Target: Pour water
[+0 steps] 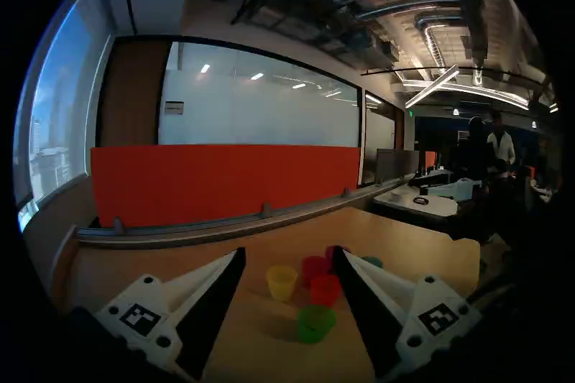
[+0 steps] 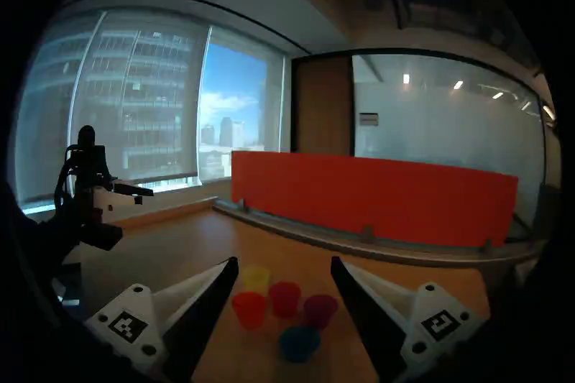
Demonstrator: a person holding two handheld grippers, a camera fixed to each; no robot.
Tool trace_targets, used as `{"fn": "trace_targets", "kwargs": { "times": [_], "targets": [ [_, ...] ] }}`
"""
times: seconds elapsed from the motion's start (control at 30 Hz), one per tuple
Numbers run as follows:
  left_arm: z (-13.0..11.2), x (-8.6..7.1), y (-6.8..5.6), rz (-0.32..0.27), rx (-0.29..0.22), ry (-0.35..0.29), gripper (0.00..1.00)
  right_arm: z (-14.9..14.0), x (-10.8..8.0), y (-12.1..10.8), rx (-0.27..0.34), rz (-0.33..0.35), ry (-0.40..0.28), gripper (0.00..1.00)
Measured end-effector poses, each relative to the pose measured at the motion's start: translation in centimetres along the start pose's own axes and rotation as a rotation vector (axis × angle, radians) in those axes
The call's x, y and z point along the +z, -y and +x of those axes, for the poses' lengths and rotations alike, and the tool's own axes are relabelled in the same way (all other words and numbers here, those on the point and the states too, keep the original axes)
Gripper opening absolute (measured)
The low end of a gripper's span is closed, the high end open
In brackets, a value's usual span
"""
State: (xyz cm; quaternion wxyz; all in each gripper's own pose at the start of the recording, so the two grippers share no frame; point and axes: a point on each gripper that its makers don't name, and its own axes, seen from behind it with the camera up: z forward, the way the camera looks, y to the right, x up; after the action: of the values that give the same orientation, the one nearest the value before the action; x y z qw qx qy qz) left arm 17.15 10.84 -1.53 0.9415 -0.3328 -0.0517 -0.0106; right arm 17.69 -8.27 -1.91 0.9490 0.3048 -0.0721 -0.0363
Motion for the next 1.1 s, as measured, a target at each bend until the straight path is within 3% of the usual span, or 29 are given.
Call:
{"fn": "trace_targets", "kwargs": {
  "times": [0.37,0.67,1.1],
  "targets": [
    [-1.1,-0.3,-0.3,-0.039,-0.016,0.048,0.89,-1.6,-0.5,0.0,-0.015,0.021,0.087,1.00],
    [-1.9,-0.2,-0.7,-0.062,0.006,0.082,0.89,-2.7,-0.5,-0.3,-0.035,0.025,0.129,0.99],
    [-5.8,0.9,-1.0,-0.076,0.002,0.146,0.89,-6.7,0.0,-1.3,-0.031,0.024,0.205,1.00]
  ]
}}
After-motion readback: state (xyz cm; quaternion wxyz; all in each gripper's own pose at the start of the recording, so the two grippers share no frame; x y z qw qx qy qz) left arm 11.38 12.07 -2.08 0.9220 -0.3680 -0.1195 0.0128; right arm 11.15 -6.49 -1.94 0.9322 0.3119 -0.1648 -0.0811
